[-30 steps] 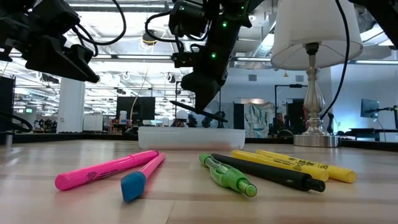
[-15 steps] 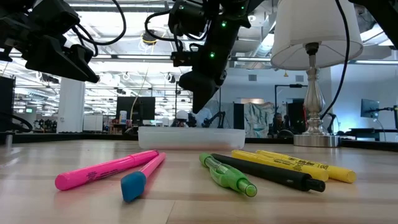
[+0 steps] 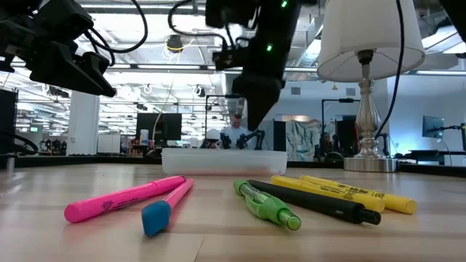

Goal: Pick & place school supplies into a supply box
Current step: Put the pink marker into the transparent supply box, then put the right yellow marker into the transparent supply box

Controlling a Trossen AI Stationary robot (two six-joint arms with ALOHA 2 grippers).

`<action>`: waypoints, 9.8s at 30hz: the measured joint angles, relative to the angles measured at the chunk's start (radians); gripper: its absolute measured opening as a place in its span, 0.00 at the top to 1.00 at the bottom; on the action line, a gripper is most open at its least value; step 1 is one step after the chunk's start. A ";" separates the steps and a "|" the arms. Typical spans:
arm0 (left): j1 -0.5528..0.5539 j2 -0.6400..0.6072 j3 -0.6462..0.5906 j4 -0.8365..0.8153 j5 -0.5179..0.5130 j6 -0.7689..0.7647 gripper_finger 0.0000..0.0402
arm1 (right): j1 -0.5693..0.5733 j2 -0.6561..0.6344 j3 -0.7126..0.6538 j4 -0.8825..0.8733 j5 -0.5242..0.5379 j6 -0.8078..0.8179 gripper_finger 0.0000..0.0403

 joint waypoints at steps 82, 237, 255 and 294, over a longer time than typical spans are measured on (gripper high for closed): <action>0.025 1.263 0.500 0.315 0.631 0.316 0.88 | 0.533 -0.010 -0.005 -0.451 0.420 0.892 0.84; 0.195 0.097 0.018 0.031 0.309 0.204 0.74 | 0.259 -0.011 -0.231 0.140 -0.229 0.909 0.84; 0.195 0.098 0.018 0.031 0.307 0.208 0.74 | 0.258 -0.011 -0.231 0.164 -0.270 0.872 0.62; 0.195 0.098 0.014 0.029 0.306 0.211 0.74 | 0.295 -0.011 -0.231 0.054 -0.490 0.805 0.76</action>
